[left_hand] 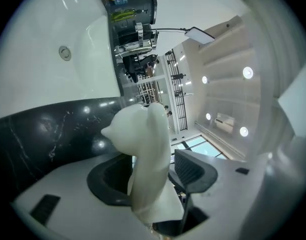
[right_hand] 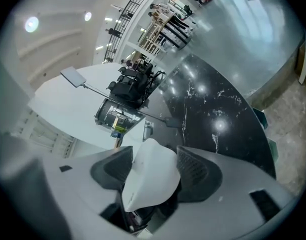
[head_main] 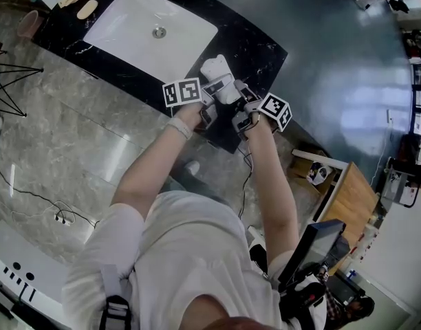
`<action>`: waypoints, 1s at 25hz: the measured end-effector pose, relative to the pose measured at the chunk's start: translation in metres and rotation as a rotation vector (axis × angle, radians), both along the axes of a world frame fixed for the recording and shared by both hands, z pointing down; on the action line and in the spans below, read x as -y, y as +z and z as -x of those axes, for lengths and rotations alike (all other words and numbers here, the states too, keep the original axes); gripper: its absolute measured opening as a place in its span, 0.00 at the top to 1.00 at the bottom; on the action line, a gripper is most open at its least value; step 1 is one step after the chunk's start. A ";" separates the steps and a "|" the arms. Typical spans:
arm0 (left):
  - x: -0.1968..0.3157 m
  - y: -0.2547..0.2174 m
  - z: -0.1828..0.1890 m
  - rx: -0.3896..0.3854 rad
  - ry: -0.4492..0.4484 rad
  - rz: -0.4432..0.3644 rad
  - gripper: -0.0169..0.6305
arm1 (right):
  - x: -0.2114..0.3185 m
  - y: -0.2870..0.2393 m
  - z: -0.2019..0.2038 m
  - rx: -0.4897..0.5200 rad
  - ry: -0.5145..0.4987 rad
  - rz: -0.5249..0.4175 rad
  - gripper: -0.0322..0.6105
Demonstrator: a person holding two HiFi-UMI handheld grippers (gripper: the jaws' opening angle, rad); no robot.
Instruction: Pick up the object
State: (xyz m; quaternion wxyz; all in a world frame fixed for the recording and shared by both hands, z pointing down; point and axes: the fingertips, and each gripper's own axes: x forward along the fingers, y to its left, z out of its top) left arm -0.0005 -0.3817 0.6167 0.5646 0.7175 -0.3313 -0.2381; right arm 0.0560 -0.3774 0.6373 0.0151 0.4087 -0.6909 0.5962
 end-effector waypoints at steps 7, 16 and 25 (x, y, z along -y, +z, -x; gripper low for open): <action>-0.007 -0.009 0.010 0.069 0.013 -0.089 0.67 | -0.013 -0.015 0.011 -0.009 -0.024 -0.064 0.50; -0.020 -0.039 0.026 -0.015 -0.021 -0.158 0.69 | -0.018 -0.050 0.023 0.035 0.005 -0.172 0.50; -0.035 -0.114 0.058 -0.084 -0.076 -0.271 0.69 | -0.043 -0.126 0.027 0.153 0.040 -0.327 0.50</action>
